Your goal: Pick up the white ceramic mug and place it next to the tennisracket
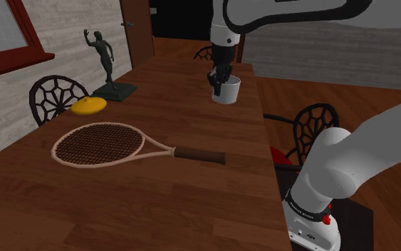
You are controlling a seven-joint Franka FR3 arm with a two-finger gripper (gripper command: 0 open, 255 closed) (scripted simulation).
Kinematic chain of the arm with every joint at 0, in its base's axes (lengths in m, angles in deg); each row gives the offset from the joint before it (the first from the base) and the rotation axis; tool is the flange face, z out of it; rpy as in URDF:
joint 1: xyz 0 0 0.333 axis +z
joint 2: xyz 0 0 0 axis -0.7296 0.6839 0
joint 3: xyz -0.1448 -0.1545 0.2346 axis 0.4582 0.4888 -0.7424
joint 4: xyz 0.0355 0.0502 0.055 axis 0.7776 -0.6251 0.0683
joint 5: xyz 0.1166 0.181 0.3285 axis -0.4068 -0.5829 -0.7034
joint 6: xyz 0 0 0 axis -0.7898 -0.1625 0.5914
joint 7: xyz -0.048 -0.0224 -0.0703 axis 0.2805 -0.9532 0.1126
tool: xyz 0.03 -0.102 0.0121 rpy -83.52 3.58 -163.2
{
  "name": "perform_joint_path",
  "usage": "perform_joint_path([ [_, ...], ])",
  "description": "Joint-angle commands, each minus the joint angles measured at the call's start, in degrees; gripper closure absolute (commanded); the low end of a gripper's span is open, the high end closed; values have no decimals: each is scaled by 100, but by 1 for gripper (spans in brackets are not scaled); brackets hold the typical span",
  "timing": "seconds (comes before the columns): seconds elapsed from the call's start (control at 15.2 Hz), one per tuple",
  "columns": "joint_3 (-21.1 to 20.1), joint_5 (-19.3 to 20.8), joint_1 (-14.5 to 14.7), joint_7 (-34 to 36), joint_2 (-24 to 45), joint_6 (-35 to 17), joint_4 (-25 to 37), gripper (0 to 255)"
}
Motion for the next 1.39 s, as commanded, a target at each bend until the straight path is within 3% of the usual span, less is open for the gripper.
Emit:
perform_joint_path([
  [0.0,-123,-61,58,156,-377,77,-311,255],
  [0.86,-1139,-913,669,1318,-2688,1222,-1481,255],
  [1.32,-1211,-991,720,1326,-2873,779,-2109,255],
])
